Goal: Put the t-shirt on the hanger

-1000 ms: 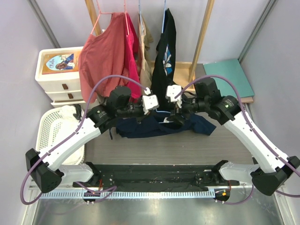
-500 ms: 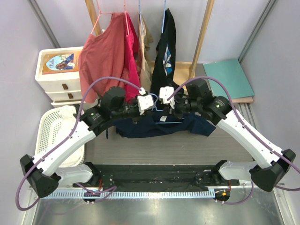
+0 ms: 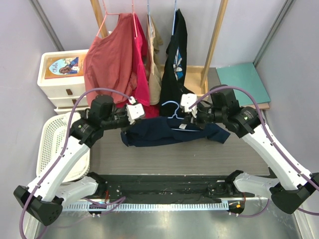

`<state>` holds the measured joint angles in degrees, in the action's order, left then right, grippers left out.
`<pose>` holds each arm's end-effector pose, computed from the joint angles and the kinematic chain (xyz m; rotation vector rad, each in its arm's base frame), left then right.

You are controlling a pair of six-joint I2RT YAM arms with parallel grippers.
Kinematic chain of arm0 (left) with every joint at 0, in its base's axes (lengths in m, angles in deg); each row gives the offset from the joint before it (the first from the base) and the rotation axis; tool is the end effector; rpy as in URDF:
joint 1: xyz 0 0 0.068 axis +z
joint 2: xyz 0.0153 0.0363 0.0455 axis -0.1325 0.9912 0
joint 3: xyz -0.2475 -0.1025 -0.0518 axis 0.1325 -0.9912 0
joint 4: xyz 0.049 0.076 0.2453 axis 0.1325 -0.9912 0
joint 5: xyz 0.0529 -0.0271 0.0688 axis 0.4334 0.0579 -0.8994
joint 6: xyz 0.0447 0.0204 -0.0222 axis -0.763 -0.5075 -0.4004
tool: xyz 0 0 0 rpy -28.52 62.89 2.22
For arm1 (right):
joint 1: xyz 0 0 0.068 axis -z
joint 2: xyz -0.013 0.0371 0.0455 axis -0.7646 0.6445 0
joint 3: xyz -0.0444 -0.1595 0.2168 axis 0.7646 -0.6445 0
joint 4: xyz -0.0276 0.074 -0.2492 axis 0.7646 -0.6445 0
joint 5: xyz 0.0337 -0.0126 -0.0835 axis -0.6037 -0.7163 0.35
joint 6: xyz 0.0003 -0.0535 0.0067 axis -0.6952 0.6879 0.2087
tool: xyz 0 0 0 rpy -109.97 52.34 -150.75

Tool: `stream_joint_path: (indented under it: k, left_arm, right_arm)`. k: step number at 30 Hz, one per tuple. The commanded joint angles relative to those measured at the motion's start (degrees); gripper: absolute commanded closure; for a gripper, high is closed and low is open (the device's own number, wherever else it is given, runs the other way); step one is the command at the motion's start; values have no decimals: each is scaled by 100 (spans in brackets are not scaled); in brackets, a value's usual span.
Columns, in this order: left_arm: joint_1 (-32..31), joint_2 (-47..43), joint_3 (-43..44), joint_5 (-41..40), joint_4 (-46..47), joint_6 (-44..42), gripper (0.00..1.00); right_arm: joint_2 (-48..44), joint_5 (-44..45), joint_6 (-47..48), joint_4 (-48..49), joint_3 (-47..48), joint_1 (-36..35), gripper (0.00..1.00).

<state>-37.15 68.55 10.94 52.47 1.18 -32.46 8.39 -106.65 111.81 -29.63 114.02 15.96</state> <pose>0.1711 -0.1165 0.3640 1.2760 1.6333 -0.5236 0.1718 0.1366 0.3951 -1.4597 1.5518 0.5278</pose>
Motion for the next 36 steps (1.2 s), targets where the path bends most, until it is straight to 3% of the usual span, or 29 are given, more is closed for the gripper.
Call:
stream_joint_path:
  k: [1,5,7,10,12,16,18,20,21,24,28,29,32,36]
  left_arm:
    - [167,-107,-19,120,-334,-484,98]
    - [580,-133,8,505,-553,-766,100]
    - [590,-151,156,795,-642,-863,90]
    - [380,-46,428,1130,-510,-461,63]
    - [82,51,535,973,-440,-380,54]
    - [-280,218,491,788,-10,-239,47]
    - [-438,385,491,735,35,-265,50]
    - [-439,464,474,683,35,-361,60]
    - [-430,456,465,421,0,-423,80]
    - [-28,219,281,295,26,-590,100]
    - [501,104,394,506,-693,-906,99]
    - [615,78,403,524,-964,-1037,95]
    - [678,-133,150,410,-1081,-1196,90]
    - [739,-222,17,278,-1186,-1215,91]
  right_arm:
    - [-174,-142,117,-110,326,69,99]
    - [-271,-142,240,-321,326,139,99]
    - [-236,-203,240,-322,309,139,99]
    - [-122,-361,100,-147,335,139,99]
    - [-77,-449,12,-67,361,139,99]
    - [10,-581,-120,100,423,139,99]
    - [11,-616,-129,118,467,139,99]
    - [-42,-590,-120,100,484,139,99]
    - [-60,-564,-68,65,476,139,99]
    - [-165,-345,108,-128,423,148,99]
    - [-297,-326,135,-251,300,218,99]
    - [-314,-335,126,-251,300,236,99]
    - [-306,-423,21,-251,414,253,99]
    - [-332,-415,-32,-304,528,253,99]
